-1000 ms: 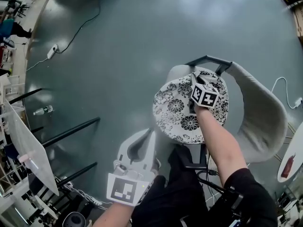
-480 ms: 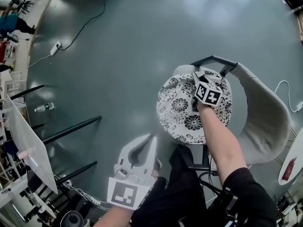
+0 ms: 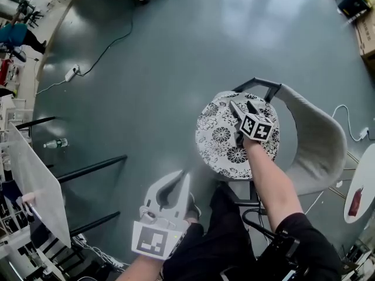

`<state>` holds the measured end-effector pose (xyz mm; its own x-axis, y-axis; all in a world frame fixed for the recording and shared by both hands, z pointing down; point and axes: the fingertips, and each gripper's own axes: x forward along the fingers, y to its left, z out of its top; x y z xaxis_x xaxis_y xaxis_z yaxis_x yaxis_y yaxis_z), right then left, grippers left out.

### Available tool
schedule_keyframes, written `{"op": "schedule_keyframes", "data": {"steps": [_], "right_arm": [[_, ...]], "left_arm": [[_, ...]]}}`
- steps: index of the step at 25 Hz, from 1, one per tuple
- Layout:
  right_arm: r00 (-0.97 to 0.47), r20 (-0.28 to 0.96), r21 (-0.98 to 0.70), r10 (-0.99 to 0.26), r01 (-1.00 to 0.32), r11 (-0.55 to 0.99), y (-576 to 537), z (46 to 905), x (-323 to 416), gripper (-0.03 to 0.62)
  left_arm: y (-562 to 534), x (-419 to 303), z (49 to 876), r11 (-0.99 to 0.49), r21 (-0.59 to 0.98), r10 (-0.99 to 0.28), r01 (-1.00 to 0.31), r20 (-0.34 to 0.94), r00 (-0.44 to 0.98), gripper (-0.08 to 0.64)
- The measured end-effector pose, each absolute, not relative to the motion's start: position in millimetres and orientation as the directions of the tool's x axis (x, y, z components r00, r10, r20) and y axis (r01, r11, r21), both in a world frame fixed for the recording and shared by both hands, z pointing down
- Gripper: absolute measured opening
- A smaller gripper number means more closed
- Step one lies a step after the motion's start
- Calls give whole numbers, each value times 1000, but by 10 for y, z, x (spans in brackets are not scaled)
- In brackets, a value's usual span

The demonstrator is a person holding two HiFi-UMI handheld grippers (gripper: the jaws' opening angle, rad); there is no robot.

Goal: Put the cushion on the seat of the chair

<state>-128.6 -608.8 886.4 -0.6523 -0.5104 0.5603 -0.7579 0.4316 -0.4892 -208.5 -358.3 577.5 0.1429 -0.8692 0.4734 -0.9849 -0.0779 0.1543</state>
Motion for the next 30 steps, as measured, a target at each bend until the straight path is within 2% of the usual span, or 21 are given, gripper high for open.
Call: {"op": "schedule_keyframes", "data": {"steps": [4, 8, 11, 15, 18, 23, 30], "right_arm": [[-645, 535, -478, -545, -763, 435, -5999, 8501, -1236, 351], [-677, 475, -457, -562, -735, 500, -5804, 7941, -1261, 346], [-715, 420, -432, -559, -699, 569, -5522, 7437, -1318, 233], [-745, 339, -383, -575, -667, 639, -5143, 6745, -1346, 183], [-748, 296, -321, -594, -663, 676, -4850, 6272, -1314, 111], [-747, 241, -245, -619, -664, 706, -4326, 5560, -1247, 70], [-721, 192, -225, -666, -693, 685, -3720, 4768, -1090, 39]], "left_arm": [[-3371, -2134, 5599, -71, 148, -882, -986, 452, 132, 9], [-3194, -2173, 5370, -93, 121, -910, -988, 393, 134, 9], [-3025, -2171, 5161, -95, 131, -922, -987, 362, 137, 9], [-2811, -2131, 4916, -129, 137, -932, -982, 321, 167, 9], [-2660, -2144, 4716, -165, 135, -940, -977, 277, 197, 9], [-2362, -2188, 4438, -202, 127, -948, -971, 224, 227, 9], [-1950, -2258, 4172, -227, 151, -956, -962, 156, 250, 9]]}}
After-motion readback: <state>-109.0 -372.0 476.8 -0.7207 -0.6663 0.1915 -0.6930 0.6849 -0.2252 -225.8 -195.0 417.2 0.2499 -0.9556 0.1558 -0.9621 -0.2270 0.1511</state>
